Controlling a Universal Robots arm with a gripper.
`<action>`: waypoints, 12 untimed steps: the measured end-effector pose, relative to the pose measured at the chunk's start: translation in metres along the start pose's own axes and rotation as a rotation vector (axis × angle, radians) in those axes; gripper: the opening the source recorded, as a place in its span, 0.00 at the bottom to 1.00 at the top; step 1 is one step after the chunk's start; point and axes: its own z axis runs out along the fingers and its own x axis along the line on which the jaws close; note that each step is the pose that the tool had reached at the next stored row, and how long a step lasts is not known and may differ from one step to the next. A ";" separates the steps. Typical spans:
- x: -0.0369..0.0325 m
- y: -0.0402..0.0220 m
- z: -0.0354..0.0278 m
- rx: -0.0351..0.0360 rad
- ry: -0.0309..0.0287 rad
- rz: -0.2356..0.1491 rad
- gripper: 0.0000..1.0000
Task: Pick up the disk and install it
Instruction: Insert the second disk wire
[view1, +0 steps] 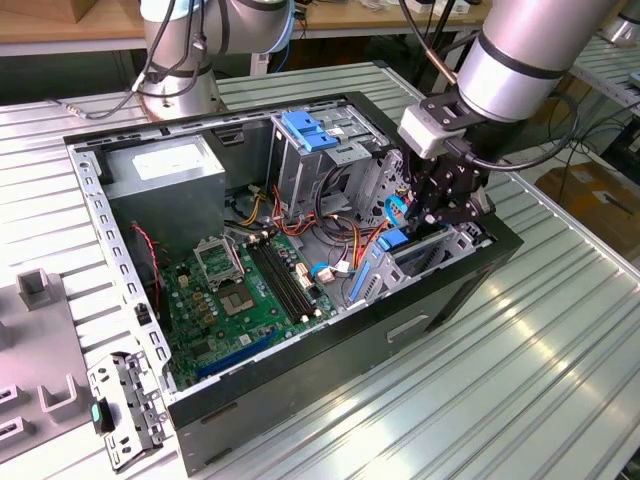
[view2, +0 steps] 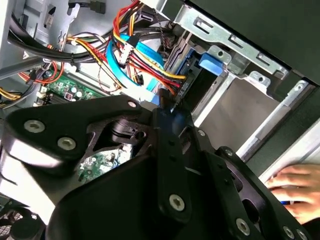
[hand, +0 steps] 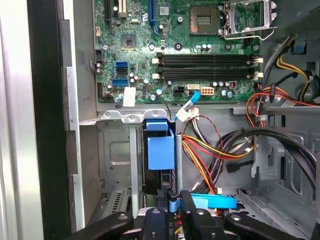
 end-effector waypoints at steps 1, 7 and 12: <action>-0.0002 -0.0002 -0.0037 -0.0001 0.0002 0.000 0.24; -0.0008 -0.0007 -0.0158 -0.0001 0.0004 0.000 0.24; -0.0009 -0.0008 -0.0161 0.0000 0.0004 0.000 0.22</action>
